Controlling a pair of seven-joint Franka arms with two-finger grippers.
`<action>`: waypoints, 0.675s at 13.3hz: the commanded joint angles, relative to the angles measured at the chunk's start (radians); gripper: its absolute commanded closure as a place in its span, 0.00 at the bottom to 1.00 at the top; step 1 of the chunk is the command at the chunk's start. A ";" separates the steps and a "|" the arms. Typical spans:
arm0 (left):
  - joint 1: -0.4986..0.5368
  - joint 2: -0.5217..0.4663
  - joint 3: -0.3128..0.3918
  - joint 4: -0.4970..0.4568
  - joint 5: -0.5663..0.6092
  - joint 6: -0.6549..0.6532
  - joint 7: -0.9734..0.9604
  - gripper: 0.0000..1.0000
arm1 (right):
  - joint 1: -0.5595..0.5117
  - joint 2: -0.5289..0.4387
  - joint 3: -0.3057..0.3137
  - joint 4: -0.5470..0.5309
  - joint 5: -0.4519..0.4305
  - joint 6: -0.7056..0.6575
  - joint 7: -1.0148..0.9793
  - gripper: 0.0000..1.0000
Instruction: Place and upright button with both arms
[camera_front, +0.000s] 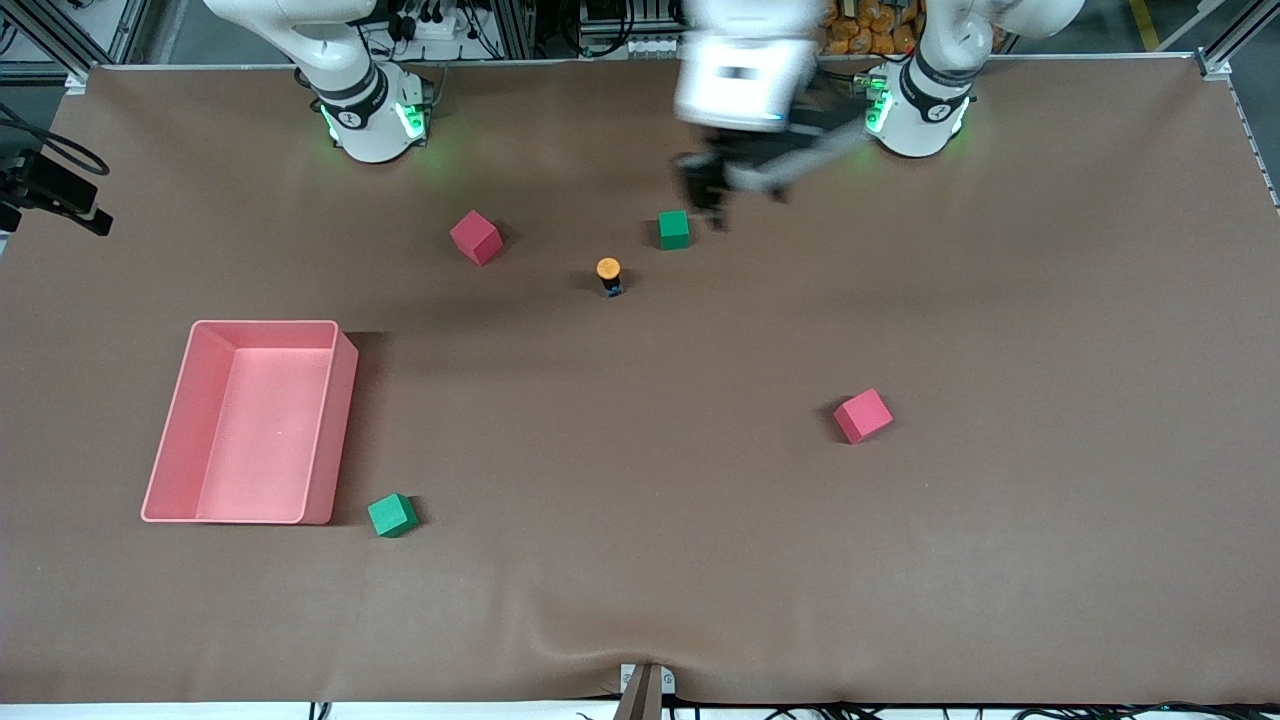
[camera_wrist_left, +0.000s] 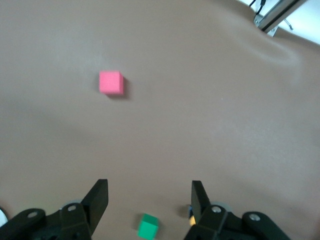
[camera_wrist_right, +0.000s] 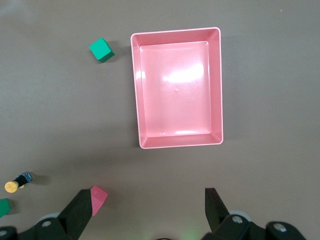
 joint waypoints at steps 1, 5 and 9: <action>0.213 -0.046 -0.021 -0.058 -0.101 -0.031 0.310 0.24 | -0.004 0.004 0.002 0.013 0.000 -0.006 0.012 0.00; 0.422 -0.043 -0.024 -0.074 -0.100 -0.104 0.666 0.24 | -0.004 0.004 0.002 0.013 0.000 -0.006 0.008 0.00; 0.513 -0.052 -0.024 -0.104 -0.095 -0.103 0.816 0.24 | -0.004 0.004 0.002 0.013 0.000 -0.006 0.008 0.00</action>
